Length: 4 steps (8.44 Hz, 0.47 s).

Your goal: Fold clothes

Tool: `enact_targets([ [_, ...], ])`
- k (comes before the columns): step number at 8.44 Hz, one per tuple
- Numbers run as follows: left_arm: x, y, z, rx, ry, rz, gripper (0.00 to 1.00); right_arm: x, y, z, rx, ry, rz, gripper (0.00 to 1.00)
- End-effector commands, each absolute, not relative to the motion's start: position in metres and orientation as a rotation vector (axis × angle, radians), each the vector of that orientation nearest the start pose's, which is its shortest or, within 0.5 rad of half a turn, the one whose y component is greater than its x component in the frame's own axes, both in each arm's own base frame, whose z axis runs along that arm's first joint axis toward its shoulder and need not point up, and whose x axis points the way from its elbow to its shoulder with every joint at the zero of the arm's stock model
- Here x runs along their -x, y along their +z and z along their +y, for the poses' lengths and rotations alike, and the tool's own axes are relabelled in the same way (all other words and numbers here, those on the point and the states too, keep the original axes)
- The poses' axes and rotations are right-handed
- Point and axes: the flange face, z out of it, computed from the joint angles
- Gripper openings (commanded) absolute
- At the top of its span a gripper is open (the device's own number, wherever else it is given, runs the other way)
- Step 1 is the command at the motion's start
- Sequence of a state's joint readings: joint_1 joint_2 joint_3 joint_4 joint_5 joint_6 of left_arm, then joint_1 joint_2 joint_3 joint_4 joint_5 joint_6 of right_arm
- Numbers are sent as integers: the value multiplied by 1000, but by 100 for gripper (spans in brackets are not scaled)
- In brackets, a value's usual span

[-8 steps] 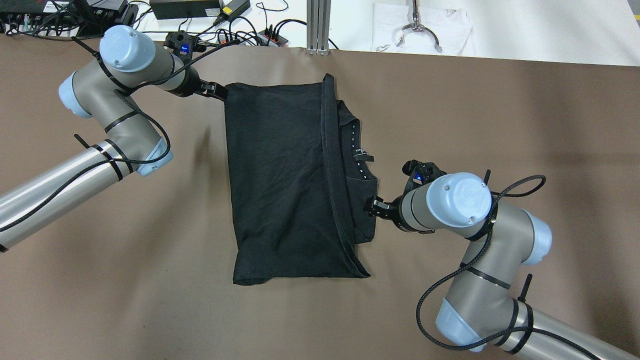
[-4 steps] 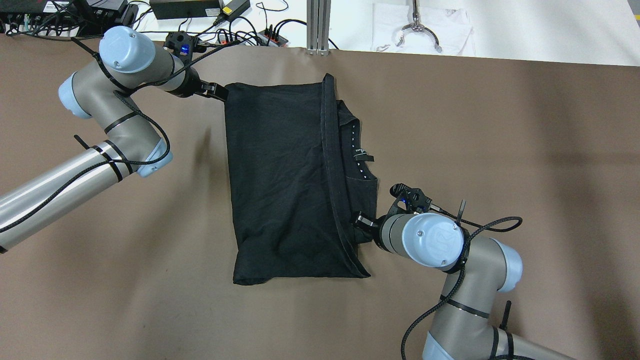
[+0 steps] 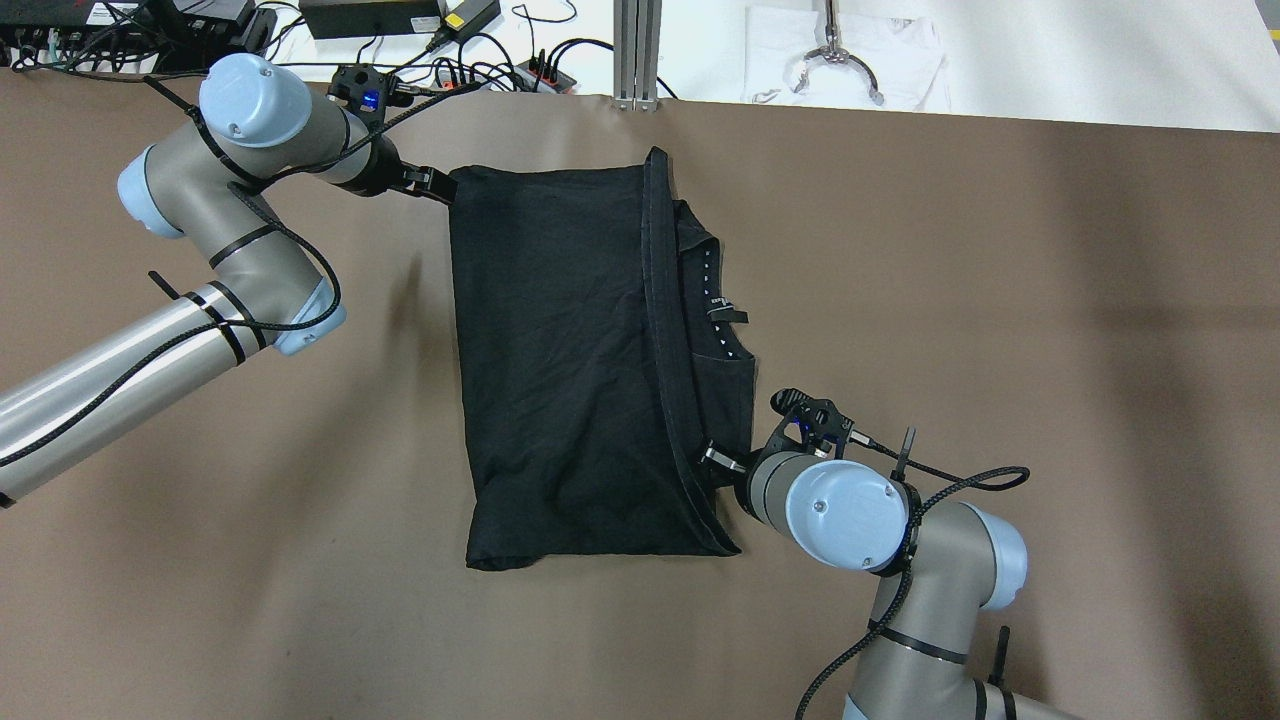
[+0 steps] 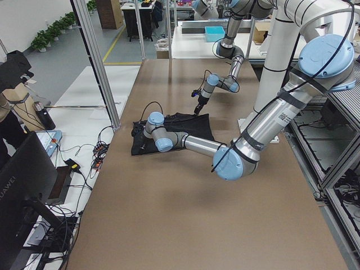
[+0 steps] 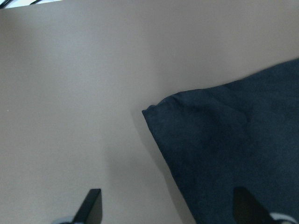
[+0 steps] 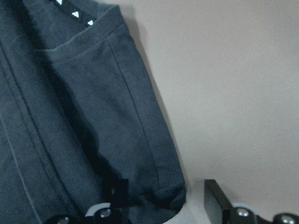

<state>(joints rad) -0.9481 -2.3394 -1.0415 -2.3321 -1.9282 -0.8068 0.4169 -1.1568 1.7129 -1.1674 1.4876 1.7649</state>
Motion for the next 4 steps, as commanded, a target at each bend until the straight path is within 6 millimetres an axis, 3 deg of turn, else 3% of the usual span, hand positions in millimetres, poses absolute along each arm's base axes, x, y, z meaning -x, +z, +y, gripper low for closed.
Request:
enact_targets([
  [1,-396,343,-712,-527,18,893,100,535,322,-384,-175,618,-960,48],
  [2,-396,342,-712,-529,18,894,100,536,320,-383,-172,621,-964,40],
  [4,-396,343,-712,-526,18,892,100,542,321,-376,-165,608,-961,33],
])
